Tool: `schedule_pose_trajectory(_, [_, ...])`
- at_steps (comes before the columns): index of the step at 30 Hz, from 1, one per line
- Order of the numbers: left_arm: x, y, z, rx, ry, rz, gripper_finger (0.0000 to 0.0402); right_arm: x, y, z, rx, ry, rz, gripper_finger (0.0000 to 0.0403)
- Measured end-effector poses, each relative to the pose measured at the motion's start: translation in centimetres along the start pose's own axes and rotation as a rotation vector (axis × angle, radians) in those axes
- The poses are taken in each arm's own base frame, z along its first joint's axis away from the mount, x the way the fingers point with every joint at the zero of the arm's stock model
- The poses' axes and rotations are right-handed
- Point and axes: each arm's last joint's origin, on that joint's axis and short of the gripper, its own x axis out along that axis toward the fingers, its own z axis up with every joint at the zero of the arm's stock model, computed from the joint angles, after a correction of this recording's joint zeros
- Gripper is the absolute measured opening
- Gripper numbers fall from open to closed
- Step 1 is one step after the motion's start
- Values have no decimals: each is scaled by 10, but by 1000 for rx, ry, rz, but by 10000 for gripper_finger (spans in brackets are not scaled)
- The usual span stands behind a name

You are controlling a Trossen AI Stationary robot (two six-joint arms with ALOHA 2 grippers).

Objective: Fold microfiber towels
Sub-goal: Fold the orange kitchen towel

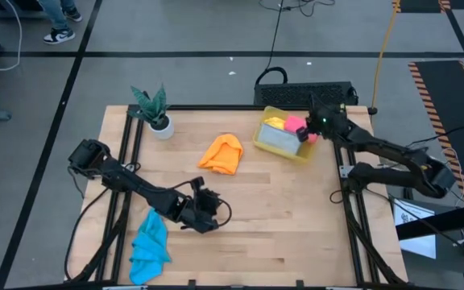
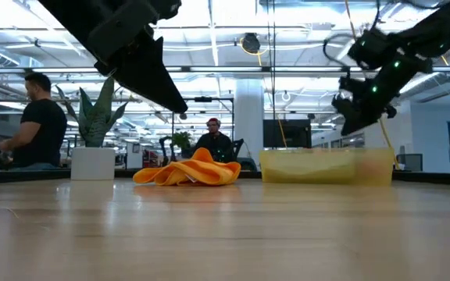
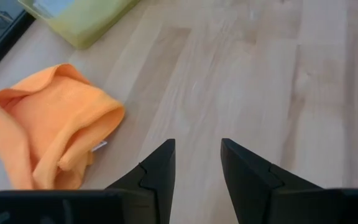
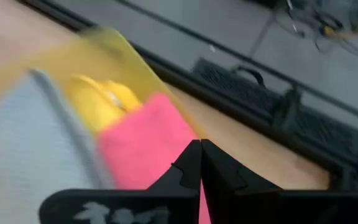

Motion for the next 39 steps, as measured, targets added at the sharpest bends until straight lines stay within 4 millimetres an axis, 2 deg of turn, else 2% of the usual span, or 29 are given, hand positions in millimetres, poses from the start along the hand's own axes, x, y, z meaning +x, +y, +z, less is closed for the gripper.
schedule_pose_trajectory(4, [3,6,-1,-6,23,44,131,-21,20,1,-18,-113,75,0])
schedule_pose_trajectory(10, [11,26,2,10,76,112,131,-45,70,-28,-126,-265,326,0])
schedule_pose_trajectory(13, [15,48,3,-47,144,176,131,-54,91,-51,-156,-319,496,0])
schedule_pose_trajectory(17, [27,81,7,-171,212,253,131,-68,108,-71,-173,-399,673,0])
schedule_pose_trajectory(23, [49,120,20,-222,234,206,132,-82,123,-80,-261,-473,788,0])
schedule_pose_trajectory(29, [60,149,22,-285,256,246,132,-82,128,-83,-313,-489,792,0])
schedule_pose_trajectory(33, [69,155,17,-312,311,203,132,-81,128,-85,-392,-498,773,0])
schedule_pose_trajectory(39, [80,155,13,-318,323,208,131,-80,127,-86,-518,-541,737,0])
